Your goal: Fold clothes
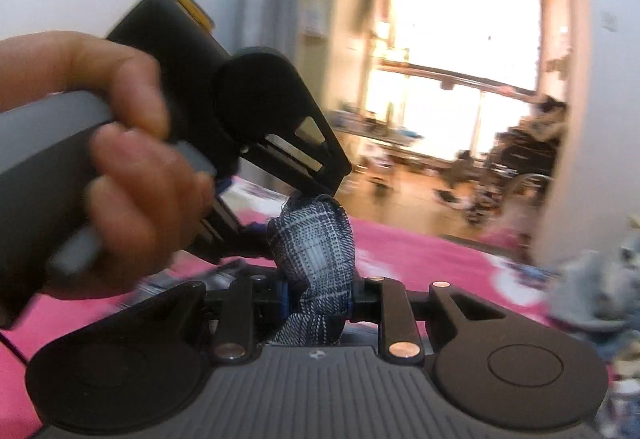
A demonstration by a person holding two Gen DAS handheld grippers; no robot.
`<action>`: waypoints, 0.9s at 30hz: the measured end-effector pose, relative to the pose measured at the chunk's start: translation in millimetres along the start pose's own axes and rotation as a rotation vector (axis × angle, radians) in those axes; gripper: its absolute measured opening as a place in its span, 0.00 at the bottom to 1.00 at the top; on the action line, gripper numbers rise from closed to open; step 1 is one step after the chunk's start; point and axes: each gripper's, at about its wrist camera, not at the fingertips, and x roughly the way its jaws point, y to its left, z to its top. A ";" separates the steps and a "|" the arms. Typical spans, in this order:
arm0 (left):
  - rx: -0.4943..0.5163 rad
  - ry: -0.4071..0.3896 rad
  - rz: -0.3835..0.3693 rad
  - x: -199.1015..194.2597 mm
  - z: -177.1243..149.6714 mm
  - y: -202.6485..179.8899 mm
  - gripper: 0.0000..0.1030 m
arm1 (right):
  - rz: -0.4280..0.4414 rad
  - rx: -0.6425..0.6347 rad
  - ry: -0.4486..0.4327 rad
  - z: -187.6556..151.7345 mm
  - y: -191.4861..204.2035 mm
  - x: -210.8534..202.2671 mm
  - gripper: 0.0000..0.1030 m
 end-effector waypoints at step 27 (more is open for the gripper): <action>0.052 0.123 0.274 -12.2 -55.9 94.1 0.50 | -0.196 0.535 0.129 -119.7 -286.3 52.8 0.21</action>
